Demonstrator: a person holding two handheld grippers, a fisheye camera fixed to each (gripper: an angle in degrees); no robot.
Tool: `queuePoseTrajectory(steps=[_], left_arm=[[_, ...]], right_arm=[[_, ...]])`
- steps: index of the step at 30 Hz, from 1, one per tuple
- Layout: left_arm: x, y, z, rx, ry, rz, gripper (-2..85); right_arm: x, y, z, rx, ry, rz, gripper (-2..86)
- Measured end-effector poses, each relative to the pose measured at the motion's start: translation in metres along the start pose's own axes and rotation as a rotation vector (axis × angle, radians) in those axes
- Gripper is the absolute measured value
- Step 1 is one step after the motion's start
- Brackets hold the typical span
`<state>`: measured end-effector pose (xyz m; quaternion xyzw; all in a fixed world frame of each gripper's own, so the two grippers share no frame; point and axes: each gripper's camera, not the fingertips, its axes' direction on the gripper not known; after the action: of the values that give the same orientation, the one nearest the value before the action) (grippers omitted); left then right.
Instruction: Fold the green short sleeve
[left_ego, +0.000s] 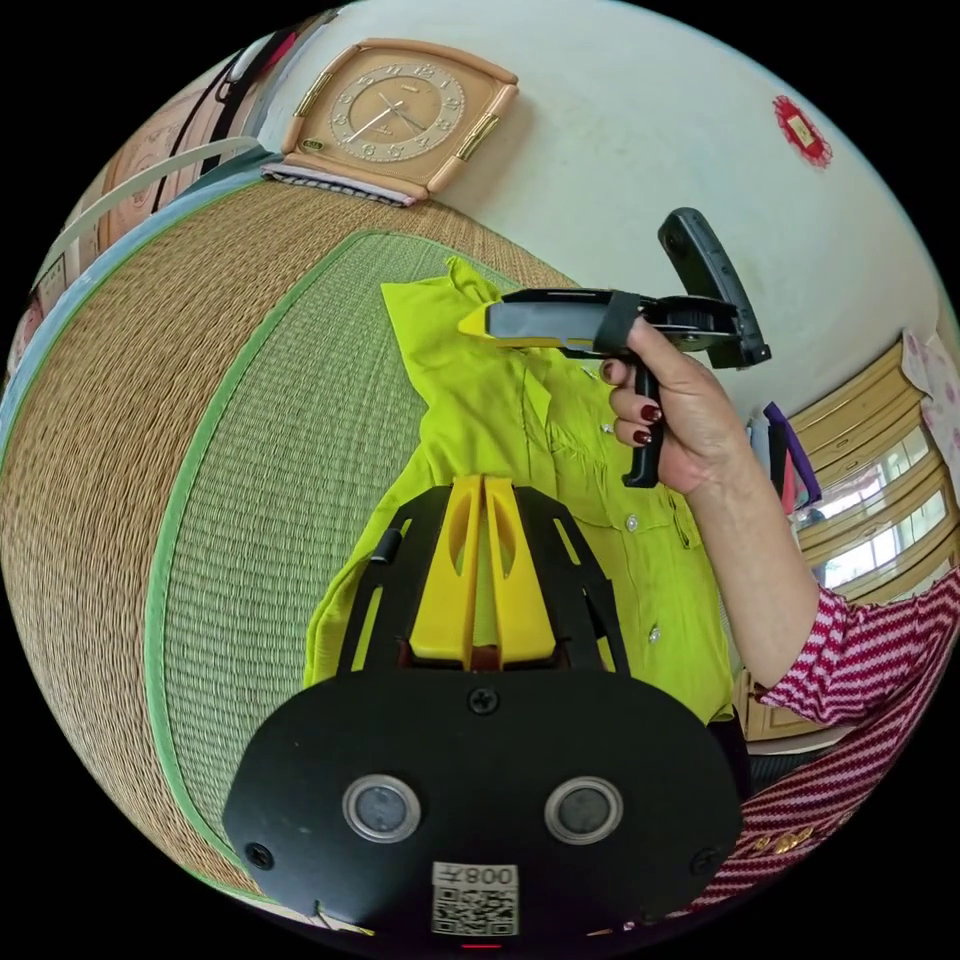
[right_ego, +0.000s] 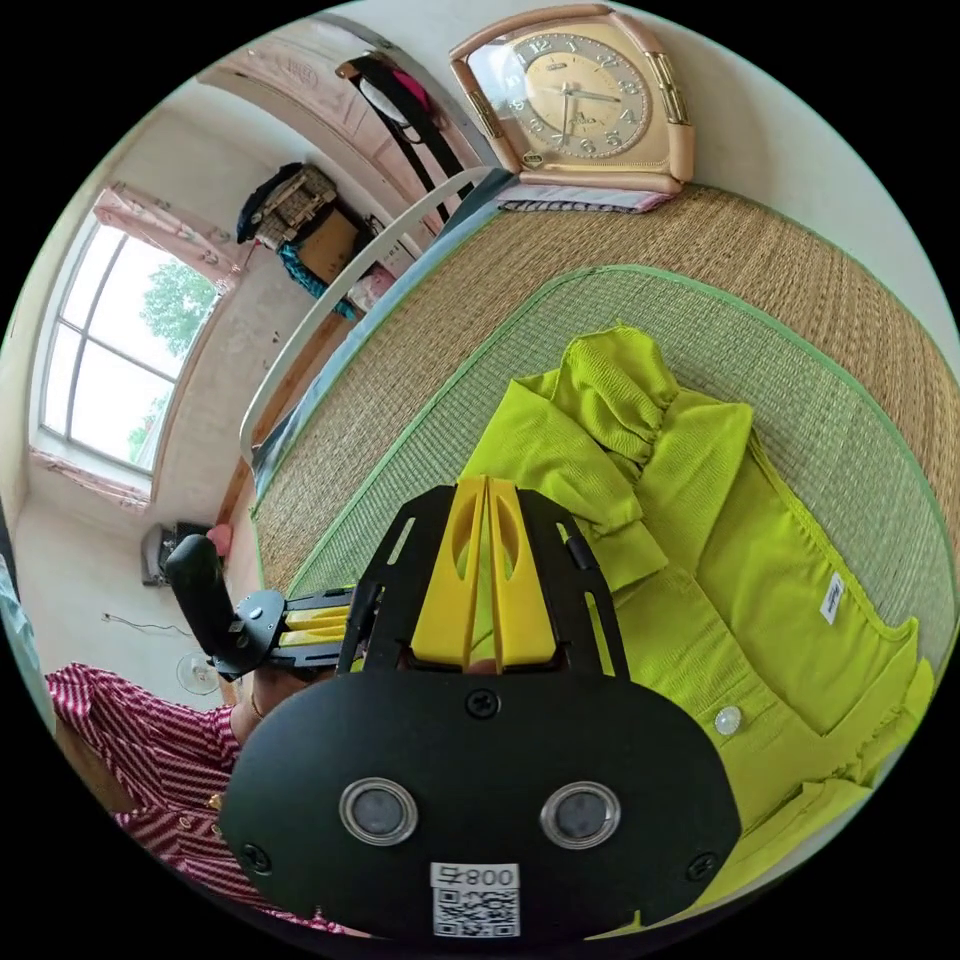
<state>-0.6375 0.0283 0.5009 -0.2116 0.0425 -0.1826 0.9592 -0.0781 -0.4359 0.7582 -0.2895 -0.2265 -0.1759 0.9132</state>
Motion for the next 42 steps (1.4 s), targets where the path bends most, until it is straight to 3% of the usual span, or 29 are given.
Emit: queuePoseTrajectory(steps=[17, 25, 32, 36, 42], left_arm=[[-0.001, -0.013, -0.005, 0.023, 0.062, -0.047, 0.3], [0.006, -0.008, -0.021, 0.146, 0.119, -0.024, 0.2], [0.024, -0.008, -0.031, 0.184, 0.139, 0.015, 0.3], [0.056, -0.03, -0.023, 0.126, 0.052, 0.127, 0.3], [0.077, -0.062, 0.009, 0.028, -0.093, 0.166, 0.2]], right_arm=[[0.032, 0.028, 0.001, 0.023, -0.03, 0.095, 0.1], [0.035, 0.084, -0.041, 0.097, -0.022, 0.092, 0.1], [0.084, 0.206, -0.119, 0.153, 0.202, 0.311, 0.1], [0.122, 0.273, -0.157, 0.186, 0.333, 0.492, 0.1], [0.163, 0.331, -0.166, 0.232, 0.344, 0.672, 0.1]])
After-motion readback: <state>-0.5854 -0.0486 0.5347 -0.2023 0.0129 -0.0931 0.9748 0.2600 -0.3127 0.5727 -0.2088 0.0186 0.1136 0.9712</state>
